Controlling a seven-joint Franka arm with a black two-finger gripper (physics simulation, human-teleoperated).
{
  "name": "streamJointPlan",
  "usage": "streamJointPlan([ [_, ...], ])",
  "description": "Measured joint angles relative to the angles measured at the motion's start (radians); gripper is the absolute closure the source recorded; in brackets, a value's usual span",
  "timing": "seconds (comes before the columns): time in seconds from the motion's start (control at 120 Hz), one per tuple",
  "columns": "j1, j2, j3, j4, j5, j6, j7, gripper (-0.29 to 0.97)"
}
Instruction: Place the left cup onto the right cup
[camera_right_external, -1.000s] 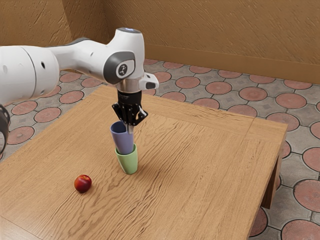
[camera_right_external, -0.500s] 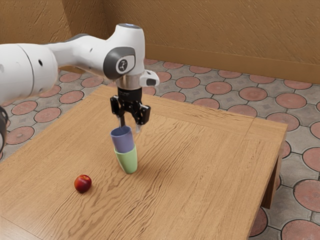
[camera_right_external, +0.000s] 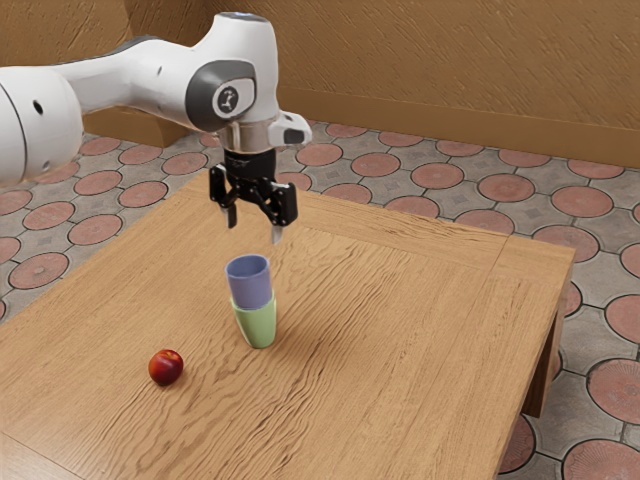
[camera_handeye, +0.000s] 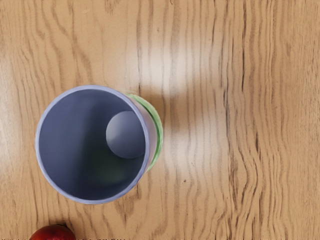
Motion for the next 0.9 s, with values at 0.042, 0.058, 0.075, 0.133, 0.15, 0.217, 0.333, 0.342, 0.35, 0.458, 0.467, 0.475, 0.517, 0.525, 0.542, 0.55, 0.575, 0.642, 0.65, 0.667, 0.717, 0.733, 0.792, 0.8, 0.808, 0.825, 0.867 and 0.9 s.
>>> streamJointPlan([
  [0.042, 0.007, -0.011, -0.013, -0.003, 0.001, -0.002, 0.000, 0.02],
  [0.058, 0.010, -0.015, -0.018, -0.004, 0.001, -0.003, 0.000, 0.02],
  [0.075, 0.014, -0.018, -0.024, -0.004, 0.002, -0.004, 0.000, 0.02],
  [0.133, 0.031, -0.029, -0.045, -0.006, 0.004, -0.007, 0.001, 0.02],
  [0.15, 0.036, -0.033, -0.052, -0.006, 0.006, -0.008, 0.001, 0.01],
  [0.217, 0.049, -0.046, -0.073, -0.009, 0.017, -0.011, 0.004, 0.01],
  [0.333, 0.069, -0.066, -0.098, -0.012, 0.029, -0.019, 0.013, 0.01],
  [0.342, 0.070, -0.068, -0.099, -0.012, 0.029, -0.020, 0.014, 0.01],
  [0.35, 0.071, -0.069, -0.100, -0.012, 0.030, -0.020, 0.015, 0.01],
  [0.458, 0.084, -0.085, -0.110, -0.012, 0.036, -0.025, 0.031, 0.00],
  [0.467, 0.084, -0.086, -0.111, -0.012, 0.036, -0.025, 0.033, 0.00],
  [0.475, 0.085, -0.087, -0.111, -0.012, 0.036, -0.025, 0.034, 0.00],
  [0.517, 0.088, -0.092, -0.113, -0.012, 0.039, -0.026, 0.042, 0.00],
  [0.525, 0.089, -0.093, -0.114, -0.012, 0.040, -0.026, 0.043, 0.00],
  [0.542, 0.090, -0.095, -0.115, -0.012, 0.041, -0.026, 0.047, 0.00],
  [0.55, 0.091, -0.095, -0.116, -0.012, 0.042, -0.026, 0.048, 0.00],
  [0.575, 0.093, -0.097, -0.118, -0.012, 0.045, -0.026, 0.054, 0.00],
  [0.642, 0.100, -0.101, -0.125, -0.012, 0.051, -0.026, 0.067, 0.00],
  [0.65, 0.101, -0.102, -0.126, -0.012, 0.052, -0.026, 0.069, 0.00],
  [0.667, 0.102, -0.104, -0.127, -0.012, 0.053, -0.026, 0.072, 0.00],
  [0.717, 0.105, -0.109, -0.131, -0.013, 0.056, -0.025, 0.082, 0.00],
  [0.733, 0.106, -0.110, -0.132, -0.014, 0.056, -0.024, 0.085, 0.00],
  [0.792, 0.106, -0.113, -0.134, -0.013, 0.058, -0.023, 0.094, 0.00],
  [0.8, 0.106, -0.113, -0.134, -0.013, 0.058, -0.023, 0.096, 0.00],
  [0.808, 0.106, -0.113, -0.135, -0.013, 0.058, -0.023, 0.097, 0.00],
  [0.825, 0.105, -0.114, -0.135, -0.013, 0.058, -0.023, 0.100, 0.00],
  [0.867, 0.105, -0.115, -0.135, -0.013, 0.059, -0.022, 0.106, 0.00],
  [0.9, 0.105, -0.115, -0.136, -0.013, 0.060, -0.022, 0.110, 0.00],
])
